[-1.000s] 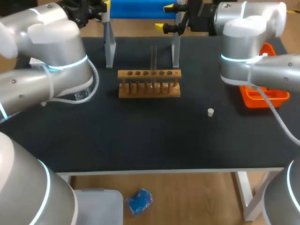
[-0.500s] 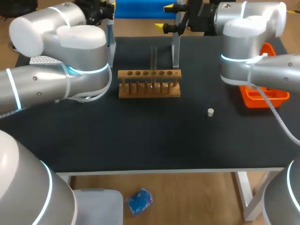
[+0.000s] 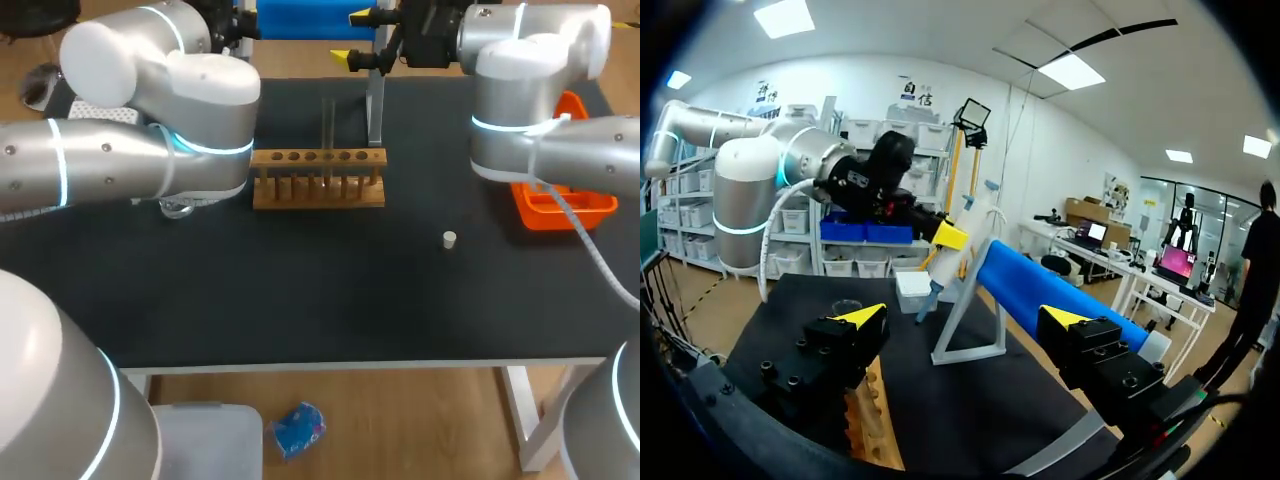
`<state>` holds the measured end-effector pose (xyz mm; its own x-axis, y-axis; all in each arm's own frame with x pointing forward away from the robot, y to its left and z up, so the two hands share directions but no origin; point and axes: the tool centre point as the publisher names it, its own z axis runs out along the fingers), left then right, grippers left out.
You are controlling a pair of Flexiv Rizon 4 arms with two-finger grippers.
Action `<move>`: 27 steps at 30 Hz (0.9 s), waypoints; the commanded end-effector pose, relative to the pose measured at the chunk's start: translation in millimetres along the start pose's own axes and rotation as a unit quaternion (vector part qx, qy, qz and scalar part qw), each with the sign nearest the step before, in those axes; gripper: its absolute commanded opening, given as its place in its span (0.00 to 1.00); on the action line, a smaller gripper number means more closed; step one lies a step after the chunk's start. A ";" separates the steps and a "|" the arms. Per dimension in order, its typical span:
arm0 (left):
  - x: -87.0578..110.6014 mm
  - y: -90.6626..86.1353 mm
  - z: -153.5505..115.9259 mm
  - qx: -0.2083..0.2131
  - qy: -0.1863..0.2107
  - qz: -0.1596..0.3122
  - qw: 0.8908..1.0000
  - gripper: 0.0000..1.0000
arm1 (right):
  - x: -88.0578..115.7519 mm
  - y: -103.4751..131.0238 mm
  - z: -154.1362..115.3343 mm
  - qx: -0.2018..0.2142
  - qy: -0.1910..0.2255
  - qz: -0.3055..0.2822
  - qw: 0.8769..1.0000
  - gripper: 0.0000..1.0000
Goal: Invert the test tube, pick up the pipette, mount the tip to pipette, aspirate from beaker and dispense into the tube, eject the tip, return the pipette, and cap with the stopper.
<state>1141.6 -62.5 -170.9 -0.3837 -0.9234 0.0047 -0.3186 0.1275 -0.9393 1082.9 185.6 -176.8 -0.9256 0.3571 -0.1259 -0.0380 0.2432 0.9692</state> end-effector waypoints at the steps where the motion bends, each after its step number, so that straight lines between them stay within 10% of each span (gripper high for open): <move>1: 1.5 3.1 13.3 -0.015 -0.019 -0.005 1.000 0.00 | 0.2 0.0 -0.5 0.000 0.000 0.000 1.000 1.00; 27: -15.9 13.2 31.5 -0.043 -0.059 -0.017 0.997 0.00 | 0.2 0.0 -0.5 0.000 0.000 0.000 1.000 1.00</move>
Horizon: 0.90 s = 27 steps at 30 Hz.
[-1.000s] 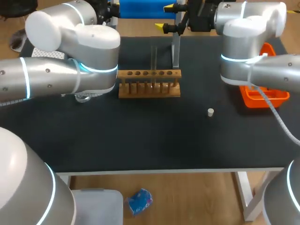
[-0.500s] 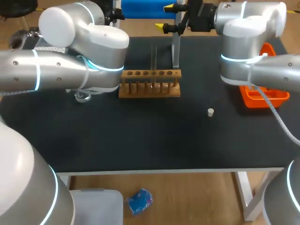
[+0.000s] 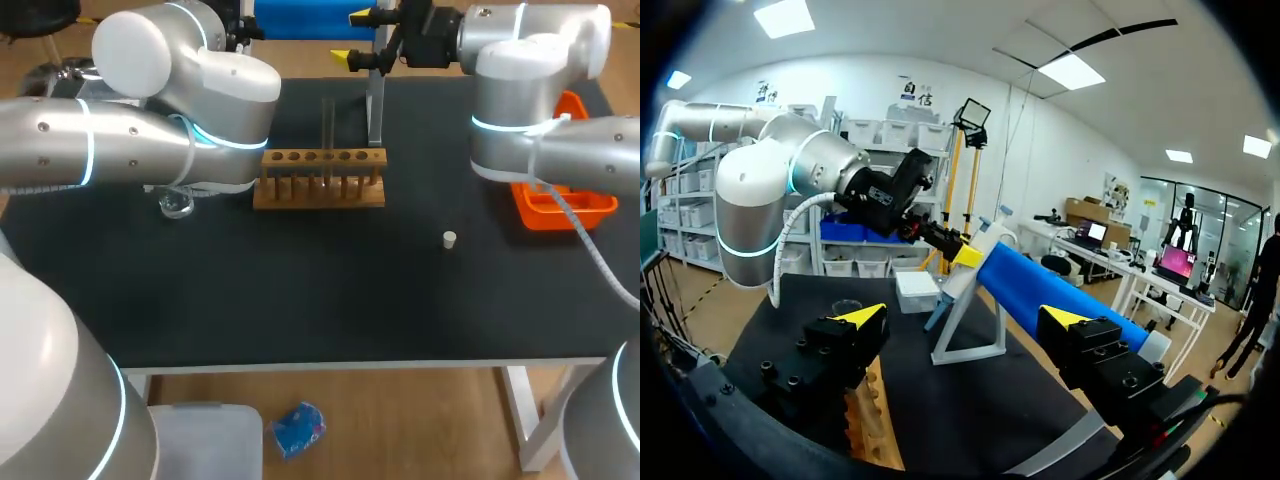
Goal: Invert the test tube, pick up the pipette, mount the tip to pipette, aspirate from beaker and dispense into the tube, eject the tip, return the pipette, and cap with the stopper.
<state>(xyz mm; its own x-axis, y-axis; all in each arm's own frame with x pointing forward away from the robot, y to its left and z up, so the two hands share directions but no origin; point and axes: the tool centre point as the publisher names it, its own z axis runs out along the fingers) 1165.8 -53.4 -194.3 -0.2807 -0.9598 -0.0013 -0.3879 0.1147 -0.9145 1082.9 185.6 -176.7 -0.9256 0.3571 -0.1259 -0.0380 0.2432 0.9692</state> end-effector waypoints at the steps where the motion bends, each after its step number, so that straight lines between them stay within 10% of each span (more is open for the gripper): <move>1: 2.9 -2.3 6.4 -0.011 -0.009 0.001 1.000 0.00 | 0.2 0.0 -0.5 0.000 0.000 0.000 1.000 1.00; 27: 3.9 9.8 16.4 -0.042 -0.018 -0.002 0.999 0.00 | 0.2 0.0 -0.5 0.000 0.000 0.000 1.000 1.00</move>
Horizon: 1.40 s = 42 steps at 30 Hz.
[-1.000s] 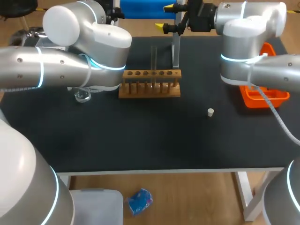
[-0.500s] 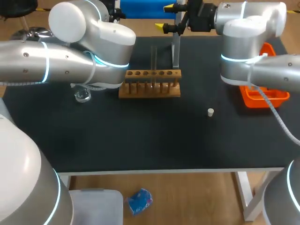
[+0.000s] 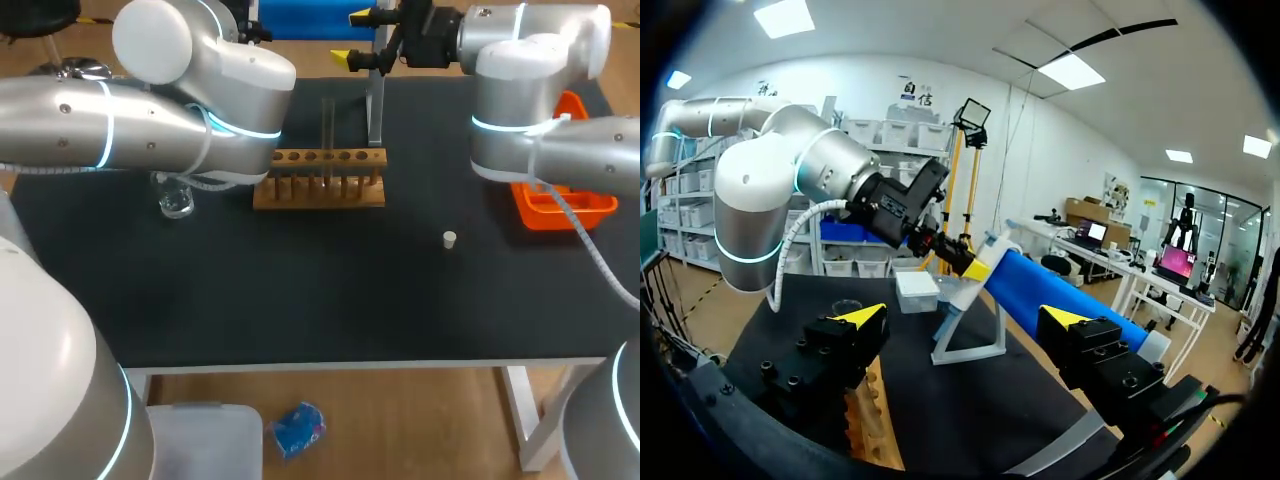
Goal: Invert the test tube, pick up the pipette, mount the tip to pipette, aspirate from beaker and dispense into the tube, eject the tip, return the pipette, and cap with the stopper.
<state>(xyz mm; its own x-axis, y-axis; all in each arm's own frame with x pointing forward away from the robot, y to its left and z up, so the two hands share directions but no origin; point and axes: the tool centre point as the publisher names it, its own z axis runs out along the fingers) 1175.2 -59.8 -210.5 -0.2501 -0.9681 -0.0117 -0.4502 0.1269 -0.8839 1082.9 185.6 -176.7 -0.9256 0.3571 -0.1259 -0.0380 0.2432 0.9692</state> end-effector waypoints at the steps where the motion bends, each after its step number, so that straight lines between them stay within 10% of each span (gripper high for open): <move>1: 0.5 -0.1 -0.1 -0.007 -0.001 0.001 1.000 0.00 | 0.2 0.0 -0.6 0.000 0.000 0.000 1.000 1.00; 8: 1.2 3.3 -2.2 -0.012 -0.001 0.002 1.000 0.00 | 0.2 0.0 -0.6 0.000 0.000 0.000 1.000 1.00; 12: 1.0 5.1 -4.2 -0.013 0.000 0.002 1.000 1.00 | 0.2 0.0 -0.6 0.000 0.000 0.000 1.000 1.00; 31: 13.2 -16.0 -26.5 0.008 0.037 0.022 0.999 1.00 | 0.2 0.0 -0.6 0.000 0.000 0.000 1.000 1.00; 42: 14.4 -48.3 -67.3 0.041 0.194 0.147 0.969 1.00 | 0.2 0.0 -0.6 0.000 0.000 0.000 1.000 1.00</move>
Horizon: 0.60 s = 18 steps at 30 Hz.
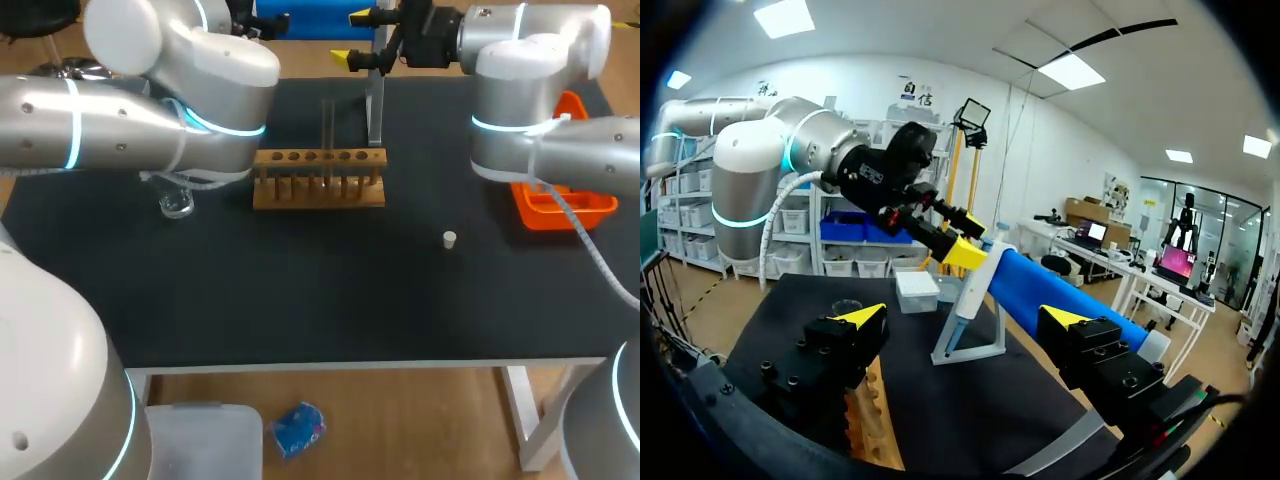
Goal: Invert the test tube, pick up the pipette, mount the tip to pipette, aspirate from beaker and dispense into the tube, eject the tip, return the pipette, and cap with the stopper.
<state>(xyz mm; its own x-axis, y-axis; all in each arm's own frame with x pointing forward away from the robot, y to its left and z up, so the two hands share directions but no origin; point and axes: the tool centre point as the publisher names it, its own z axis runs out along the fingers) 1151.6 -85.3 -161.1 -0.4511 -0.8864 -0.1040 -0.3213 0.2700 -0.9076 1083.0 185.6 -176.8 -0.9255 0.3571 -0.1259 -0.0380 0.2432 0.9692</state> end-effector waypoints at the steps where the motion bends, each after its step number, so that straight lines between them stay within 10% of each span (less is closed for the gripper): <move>1: -13.0 -15.2 -34.5 0.020 0.149 0.073 0.986 1.00 | 0.3 0.0 -0.5 0.000 0.000 0.000 1.000 1.00; 18: -53.3 -27.4 -73.8 0.103 0.343 0.189 0.914 1.00 | 0.3 0.0 -0.5 0.000 0.000 0.000 1.000 1.00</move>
<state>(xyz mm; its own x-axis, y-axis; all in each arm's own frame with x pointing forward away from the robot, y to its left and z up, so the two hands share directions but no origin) 1130.3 -34.8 -99.9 -0.7377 -0.6107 -0.2878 -0.0281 0.4537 -0.8907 1083.0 185.6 -176.8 -0.9255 0.3571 -0.1259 -0.0380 0.2432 0.9692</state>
